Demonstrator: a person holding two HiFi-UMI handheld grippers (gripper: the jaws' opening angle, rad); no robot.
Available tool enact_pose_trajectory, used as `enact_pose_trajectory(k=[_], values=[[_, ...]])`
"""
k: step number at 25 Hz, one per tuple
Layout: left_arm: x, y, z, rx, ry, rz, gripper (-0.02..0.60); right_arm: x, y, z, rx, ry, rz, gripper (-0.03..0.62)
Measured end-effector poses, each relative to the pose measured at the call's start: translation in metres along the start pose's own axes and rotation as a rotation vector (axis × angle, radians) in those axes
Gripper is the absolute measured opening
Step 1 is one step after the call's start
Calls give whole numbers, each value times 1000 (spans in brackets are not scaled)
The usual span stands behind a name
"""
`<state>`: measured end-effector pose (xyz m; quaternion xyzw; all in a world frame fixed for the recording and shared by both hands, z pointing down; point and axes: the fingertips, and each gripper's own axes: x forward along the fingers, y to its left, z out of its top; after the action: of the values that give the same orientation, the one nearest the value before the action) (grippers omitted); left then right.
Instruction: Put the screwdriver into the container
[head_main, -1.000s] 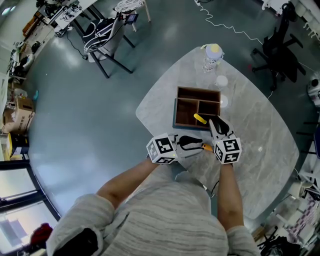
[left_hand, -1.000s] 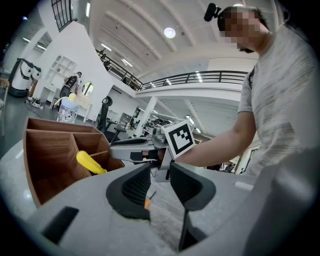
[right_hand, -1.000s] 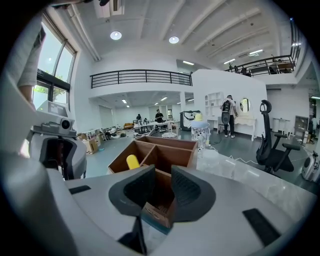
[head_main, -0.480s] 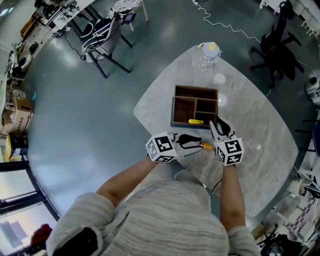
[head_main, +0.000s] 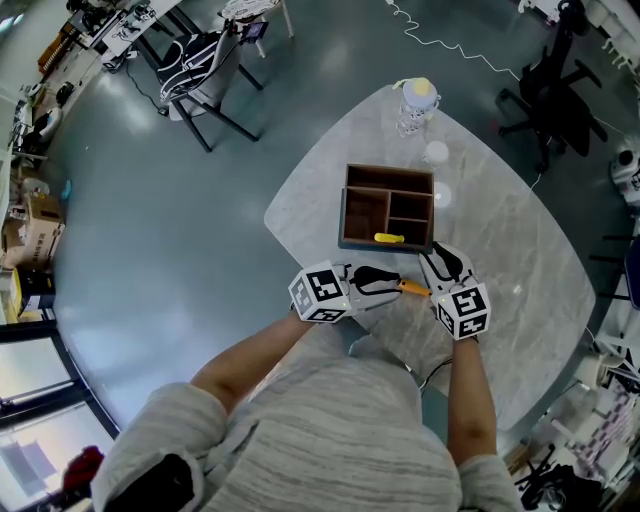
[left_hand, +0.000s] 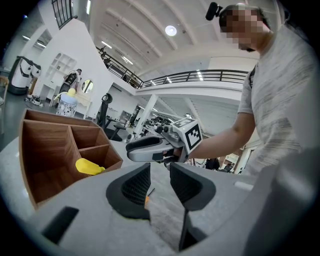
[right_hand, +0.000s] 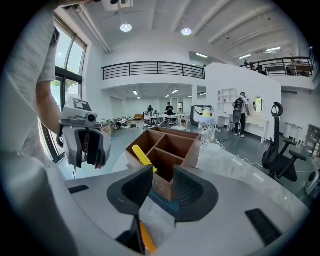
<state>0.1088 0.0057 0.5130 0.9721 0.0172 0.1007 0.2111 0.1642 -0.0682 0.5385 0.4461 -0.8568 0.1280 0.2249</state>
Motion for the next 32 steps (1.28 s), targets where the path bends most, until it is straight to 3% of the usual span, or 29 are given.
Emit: enact_pose_trajectory(k=[18, 32], values=[[1, 19, -53, -74, 86, 34, 130, 18, 45, -89, -159, 302, 177, 109], [5, 27, -72, -92, 133, 41, 130, 36, 66, -161, -409, 613, 313, 117]])
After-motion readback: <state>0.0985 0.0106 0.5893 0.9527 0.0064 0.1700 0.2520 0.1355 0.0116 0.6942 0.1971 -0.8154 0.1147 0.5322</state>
